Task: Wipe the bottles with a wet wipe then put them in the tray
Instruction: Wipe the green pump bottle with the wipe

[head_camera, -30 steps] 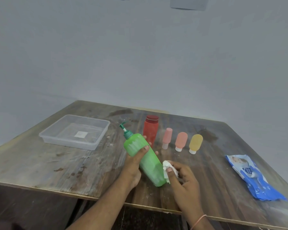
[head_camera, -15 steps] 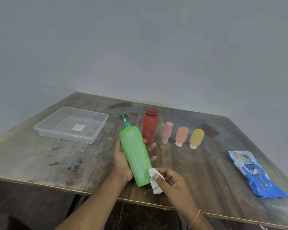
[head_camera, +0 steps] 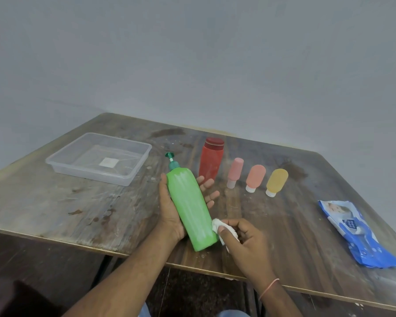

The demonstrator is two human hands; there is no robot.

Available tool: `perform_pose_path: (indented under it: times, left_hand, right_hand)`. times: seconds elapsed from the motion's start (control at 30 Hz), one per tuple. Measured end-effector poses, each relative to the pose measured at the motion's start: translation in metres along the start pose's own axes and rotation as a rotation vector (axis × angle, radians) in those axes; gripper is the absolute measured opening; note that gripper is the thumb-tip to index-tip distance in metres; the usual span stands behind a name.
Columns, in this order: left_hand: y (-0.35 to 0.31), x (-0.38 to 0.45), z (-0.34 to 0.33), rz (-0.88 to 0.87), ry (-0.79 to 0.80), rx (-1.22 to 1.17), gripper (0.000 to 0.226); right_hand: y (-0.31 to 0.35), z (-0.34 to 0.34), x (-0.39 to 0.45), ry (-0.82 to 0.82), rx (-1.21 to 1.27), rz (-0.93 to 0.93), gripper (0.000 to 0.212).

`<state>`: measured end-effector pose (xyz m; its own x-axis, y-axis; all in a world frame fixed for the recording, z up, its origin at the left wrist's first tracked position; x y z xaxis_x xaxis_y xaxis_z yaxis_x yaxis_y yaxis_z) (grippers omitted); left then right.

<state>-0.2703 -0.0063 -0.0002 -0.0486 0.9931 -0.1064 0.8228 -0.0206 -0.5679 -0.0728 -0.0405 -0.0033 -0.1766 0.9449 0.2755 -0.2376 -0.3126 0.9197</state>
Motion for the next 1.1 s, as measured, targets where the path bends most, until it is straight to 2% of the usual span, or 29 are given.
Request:
perform_pose_path:
  times: [0.13,0.2,0.33,0.47,0.57,0.67,0.77,0.83,0.9,1.0,1.1]
  left_hand:
    - [-0.001,0.002,0.001,-0.022,0.002,-0.014,0.097]
    - [-0.001,0.004,0.001,-0.029,0.011,-0.015,0.095]
    - [0.000,0.006,0.002,-0.038,0.000,-0.022,0.092]
    - [0.000,0.007,0.004,-0.053,0.016,-0.021,0.091]
    - [0.001,0.008,0.004,-0.069,0.031,-0.042,0.092]
    - [0.002,0.009,0.003,-0.076,0.058,-0.060,0.092]
    - [0.003,0.011,0.004,-0.067,0.090,-0.087,0.091]
    - [0.003,0.010,0.004,-0.065,0.112,-0.094,0.090]
    - [0.002,0.010,0.002,-0.068,0.132,-0.098,0.089]
    - [0.001,0.010,0.003,-0.088,0.138,-0.116,0.088]
    - [0.002,0.010,0.003,-0.093,0.140,-0.131,0.087]
  right_hand:
    - [0.007,-0.003,-0.004,0.089,-0.019,0.161,0.022]
    - [0.004,0.000,-0.004,0.084,-0.031,0.159,0.025]
    - [0.003,-0.002,-0.002,-0.026,-0.064,0.111,0.020]
    - [0.013,-0.008,-0.011,0.085,-0.054,0.246,0.029]
    - [0.016,-0.005,-0.011,0.067,-0.096,0.263,0.027]
    - [0.019,-0.005,-0.007,-0.007,-0.208,0.282,0.026]
    - [0.029,-0.012,-0.014,0.095,-0.397,0.437,0.019]
    - [0.037,-0.023,-0.021,0.172,-0.618,0.573,0.017]
    - [0.043,-0.032,-0.021,0.136,-0.769,0.649,0.012]
    - [0.048,-0.033,-0.020,0.036,-0.812,0.638,0.014]
    - [0.049,-0.034,-0.028,0.068,-0.849,0.648,0.012]
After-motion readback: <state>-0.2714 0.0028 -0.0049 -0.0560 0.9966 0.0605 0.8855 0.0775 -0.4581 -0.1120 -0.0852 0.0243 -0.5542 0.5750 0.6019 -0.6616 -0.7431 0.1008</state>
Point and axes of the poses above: each hand's wrist, its own x-axis towards the middle knuckle, its own z-axis out of the back of the hand, y = z × x, the point moved 2 cm from there along x, towards the middle knuckle, and after that the axes turned 1 degree about -y, right-handed, at the moved point
